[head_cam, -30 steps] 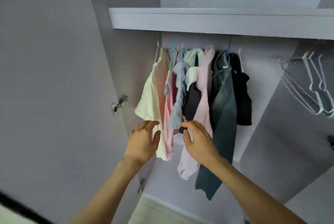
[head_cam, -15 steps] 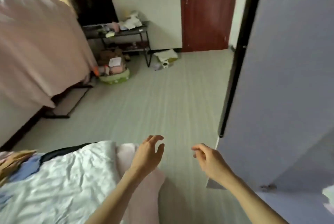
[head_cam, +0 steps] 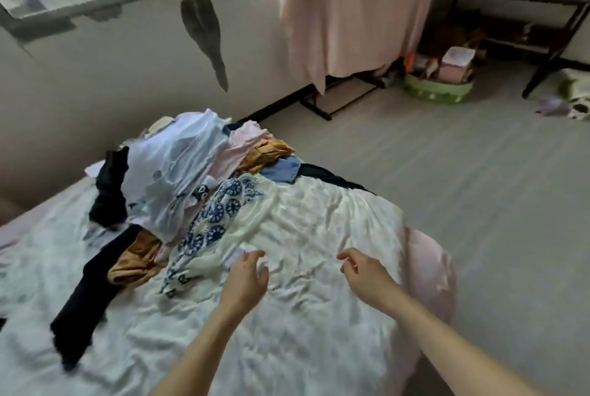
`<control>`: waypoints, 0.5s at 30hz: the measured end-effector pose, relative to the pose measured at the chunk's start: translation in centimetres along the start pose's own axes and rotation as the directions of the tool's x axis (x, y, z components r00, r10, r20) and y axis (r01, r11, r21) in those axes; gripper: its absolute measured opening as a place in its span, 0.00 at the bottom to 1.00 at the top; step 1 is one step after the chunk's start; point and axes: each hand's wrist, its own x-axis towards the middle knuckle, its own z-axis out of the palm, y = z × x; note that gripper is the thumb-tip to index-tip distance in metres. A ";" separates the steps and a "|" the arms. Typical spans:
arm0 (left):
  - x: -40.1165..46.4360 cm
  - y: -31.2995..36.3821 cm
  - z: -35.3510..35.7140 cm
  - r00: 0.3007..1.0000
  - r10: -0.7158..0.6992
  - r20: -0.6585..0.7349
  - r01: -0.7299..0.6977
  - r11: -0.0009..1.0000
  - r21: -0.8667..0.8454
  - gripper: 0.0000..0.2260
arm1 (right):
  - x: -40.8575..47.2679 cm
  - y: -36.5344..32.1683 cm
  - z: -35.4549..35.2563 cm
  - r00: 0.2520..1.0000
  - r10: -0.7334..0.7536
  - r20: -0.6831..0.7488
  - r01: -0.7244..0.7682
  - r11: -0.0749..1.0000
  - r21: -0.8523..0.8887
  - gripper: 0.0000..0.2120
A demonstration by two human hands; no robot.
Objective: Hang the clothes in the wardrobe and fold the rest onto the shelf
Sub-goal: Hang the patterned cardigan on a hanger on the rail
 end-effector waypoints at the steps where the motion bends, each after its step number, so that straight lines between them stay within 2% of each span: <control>1: 2.1 -3.0 0.2 0.999 -0.050 0.014 0.050 0.999 0.009 0.19 | 2.7 -1.1 1.8 0.999 -0.010 0.032 0.010 1.000 -0.002 0.14; 6: 10.0 -15.0 1.5 0.948 -0.306 0.086 0.291 0.945 0.149 0.27 | 11.8 -2.7 9.1 0.991 0.017 0.134 -0.017 1.000 0.004 0.15; 9: 14.7 -21.1 2.2 0.912 -0.403 0.073 0.372 0.891 0.262 0.31 | 15.6 -1.8 12.6 0.987 0.049 0.156 -0.058 0.997 0.053 0.14; 13: 18.8 -27.7 4.0 0.802 -0.588 0.105 0.531 0.783 0.325 0.39 | 19.4 -0.5 16.7 0.987 0.030 0.157 -0.043 0.996 0.080 0.14; 15: 19.6 -29.5 5.0 0.763 -0.638 0.110 0.590 0.755 0.285 0.37 | 20.6 -0.3 18.4 0.988 0.035 0.150 -0.050 0.994 0.099 0.14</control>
